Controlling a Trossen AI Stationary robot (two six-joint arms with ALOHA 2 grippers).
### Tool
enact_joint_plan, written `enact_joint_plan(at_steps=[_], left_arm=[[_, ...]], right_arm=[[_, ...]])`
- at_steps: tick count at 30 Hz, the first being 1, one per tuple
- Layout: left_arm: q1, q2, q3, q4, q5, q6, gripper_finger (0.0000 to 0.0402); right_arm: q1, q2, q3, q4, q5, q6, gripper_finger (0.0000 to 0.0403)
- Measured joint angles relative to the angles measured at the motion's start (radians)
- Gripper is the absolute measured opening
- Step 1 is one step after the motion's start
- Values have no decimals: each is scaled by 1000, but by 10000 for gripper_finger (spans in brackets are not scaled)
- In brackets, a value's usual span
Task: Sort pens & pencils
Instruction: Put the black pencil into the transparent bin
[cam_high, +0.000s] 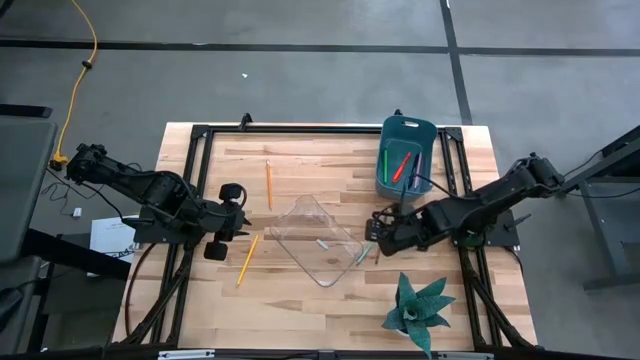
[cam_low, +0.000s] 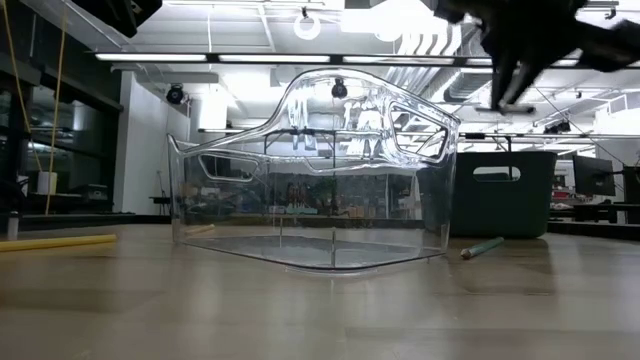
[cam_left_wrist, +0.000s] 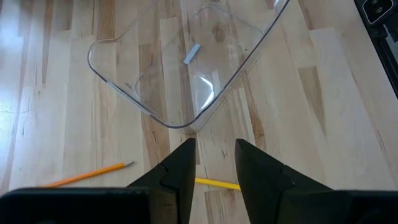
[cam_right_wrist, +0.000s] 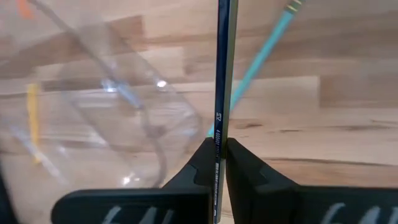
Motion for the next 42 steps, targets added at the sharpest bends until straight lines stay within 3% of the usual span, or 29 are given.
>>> enact_joint_plan(at_steps=[10,20,31,37,42], left_arm=[[1,0,0,0,0,0,101],[1,0,0,0,0,0,101],[1,0,0,0,1,-1,101],[1,0,0,-1,1,-1,101],[1,0,0,-1,2,-1,101]], right_arm=[[-4,0,93,40,132,-119,4],[-60,27,103,314,157,-318,4],[-138,195,103,564,-7,-467,4],[-154,242,110,602,-43,-498,2],[-168,283,198,529,-71,-555,1]])
